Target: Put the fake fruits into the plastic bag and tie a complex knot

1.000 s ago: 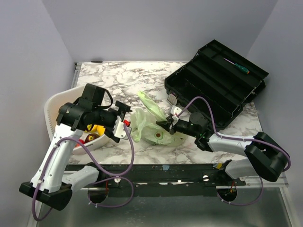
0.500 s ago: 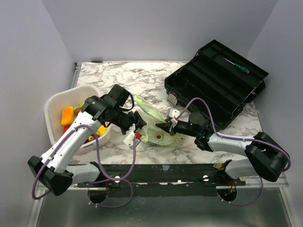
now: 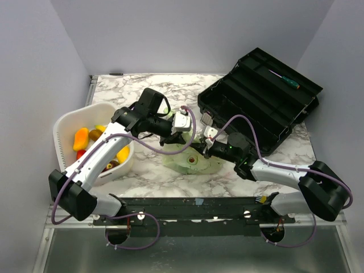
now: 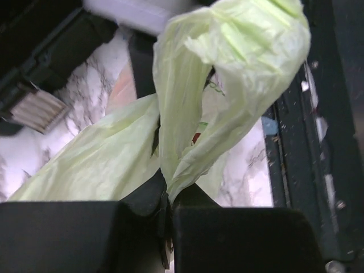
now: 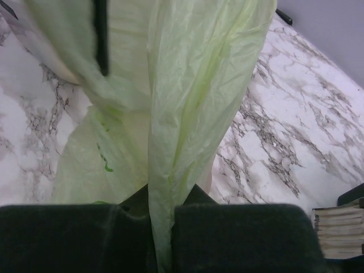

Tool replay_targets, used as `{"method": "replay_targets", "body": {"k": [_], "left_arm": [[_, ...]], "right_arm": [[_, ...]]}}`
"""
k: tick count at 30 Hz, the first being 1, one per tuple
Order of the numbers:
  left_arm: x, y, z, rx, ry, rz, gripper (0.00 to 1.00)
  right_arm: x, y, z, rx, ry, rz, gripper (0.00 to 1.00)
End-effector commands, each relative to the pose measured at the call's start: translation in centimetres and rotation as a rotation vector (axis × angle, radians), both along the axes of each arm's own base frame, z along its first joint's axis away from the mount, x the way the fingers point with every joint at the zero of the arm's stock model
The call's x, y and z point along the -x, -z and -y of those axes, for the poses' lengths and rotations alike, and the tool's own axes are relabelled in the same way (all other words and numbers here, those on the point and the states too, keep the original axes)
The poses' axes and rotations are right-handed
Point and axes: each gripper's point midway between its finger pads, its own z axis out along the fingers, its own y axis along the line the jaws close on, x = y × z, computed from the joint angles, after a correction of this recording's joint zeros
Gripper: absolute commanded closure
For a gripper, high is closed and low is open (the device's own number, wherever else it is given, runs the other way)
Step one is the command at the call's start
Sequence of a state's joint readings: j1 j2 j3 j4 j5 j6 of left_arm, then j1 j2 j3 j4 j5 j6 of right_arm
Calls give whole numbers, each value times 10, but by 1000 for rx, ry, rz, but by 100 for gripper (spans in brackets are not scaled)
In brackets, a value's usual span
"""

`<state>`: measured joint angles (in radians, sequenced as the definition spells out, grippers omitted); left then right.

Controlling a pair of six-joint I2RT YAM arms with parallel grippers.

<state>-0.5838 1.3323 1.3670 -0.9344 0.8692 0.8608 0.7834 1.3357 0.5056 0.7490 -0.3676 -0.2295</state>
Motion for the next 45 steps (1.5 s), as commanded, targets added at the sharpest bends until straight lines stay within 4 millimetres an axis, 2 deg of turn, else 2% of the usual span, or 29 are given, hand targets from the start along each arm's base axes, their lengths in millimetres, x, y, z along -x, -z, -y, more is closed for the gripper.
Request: {"method": "replay_targets", "body": {"k": [1,5,7,11,16,17,20,24,27,29,34,40,45], "left_arm": [[-21,2,12,45,-230,-295,100],[-21,-1,10,52,-237,-282,100],[-23,-2,9,51,-237,-261,100],[-20,-1,8,29,-196,-225,100],[-13,10,5,-24,-162,-158,100],[-12,12,4,-30,-162,-161,100],[-8,12,1,-29,-153,-160,100],[-1,13,-5,-17,-110,-109,100],[2,15,-9,-11,-80,-44,100],[2,15,-11,-11,-61,-6,100],[2,16,-13,-11,-34,49,100],[1,15,-14,-13,-8,86,100],[0,16,-14,-23,14,107,100]], "right_arm": [[5,-28,2,-20,-24,50,87],[14,-34,6,-4,-48,32,66],[18,-39,7,0,-62,33,60],[22,-44,4,-1,-92,36,60],[11,-44,5,8,-61,21,61],[9,-42,6,13,-56,17,55],[8,-44,12,23,-55,8,29],[18,-56,20,33,-105,-19,20],[27,-74,27,66,-136,-32,9],[34,-85,30,90,-174,-48,7],[47,-92,39,151,-255,-165,3],[34,-81,51,162,-314,-347,3],[22,-73,45,156,-346,-419,0]]}}
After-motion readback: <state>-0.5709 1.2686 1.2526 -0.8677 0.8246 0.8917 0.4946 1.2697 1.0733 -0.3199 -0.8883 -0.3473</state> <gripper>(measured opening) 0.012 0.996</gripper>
